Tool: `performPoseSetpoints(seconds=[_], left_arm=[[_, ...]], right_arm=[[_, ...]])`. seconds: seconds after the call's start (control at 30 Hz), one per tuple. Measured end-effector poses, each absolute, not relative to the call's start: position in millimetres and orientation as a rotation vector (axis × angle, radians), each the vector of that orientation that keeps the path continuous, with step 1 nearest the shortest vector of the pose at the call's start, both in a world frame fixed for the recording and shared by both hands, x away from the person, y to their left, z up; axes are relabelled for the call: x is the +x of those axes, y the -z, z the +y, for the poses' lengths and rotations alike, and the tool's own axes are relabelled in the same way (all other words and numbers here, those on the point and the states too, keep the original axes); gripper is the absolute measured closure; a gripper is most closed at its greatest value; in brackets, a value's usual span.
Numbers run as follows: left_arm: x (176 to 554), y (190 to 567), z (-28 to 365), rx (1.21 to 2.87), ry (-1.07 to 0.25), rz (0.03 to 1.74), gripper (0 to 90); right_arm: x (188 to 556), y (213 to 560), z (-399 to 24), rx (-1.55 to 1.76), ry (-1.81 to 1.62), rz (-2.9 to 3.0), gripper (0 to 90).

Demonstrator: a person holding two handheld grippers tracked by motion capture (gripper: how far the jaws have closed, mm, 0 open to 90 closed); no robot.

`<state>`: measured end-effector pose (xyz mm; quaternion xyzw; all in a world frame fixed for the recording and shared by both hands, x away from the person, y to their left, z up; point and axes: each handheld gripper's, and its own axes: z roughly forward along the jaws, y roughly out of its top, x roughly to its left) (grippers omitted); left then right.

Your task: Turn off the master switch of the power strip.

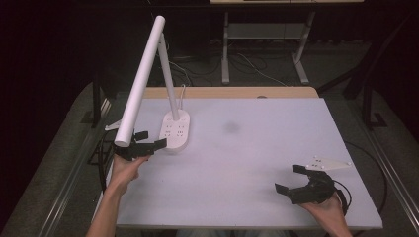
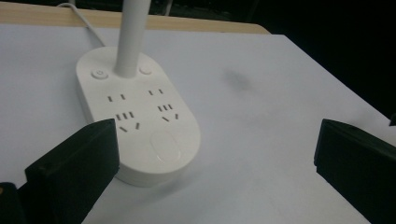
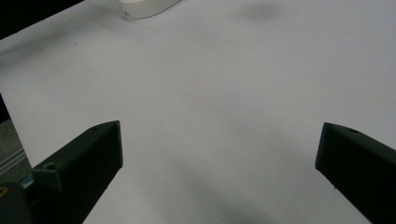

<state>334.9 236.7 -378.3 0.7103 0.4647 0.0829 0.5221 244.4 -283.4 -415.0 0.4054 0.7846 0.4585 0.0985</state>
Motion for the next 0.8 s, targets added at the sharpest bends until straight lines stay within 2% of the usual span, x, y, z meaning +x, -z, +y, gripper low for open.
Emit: performPoseSetpoints(seconds=[0.5,0.8], left_arm=[[292,391,217,1.728,-0.190,1.026,0.0],[278,395,204,1.789,-0.209,0.980,0.0]], right_arm=[[244,415,-283,1.200,-1.356,2.316,0.1],[244,414,-283,1.197,-1.358,2.315,0.1]])
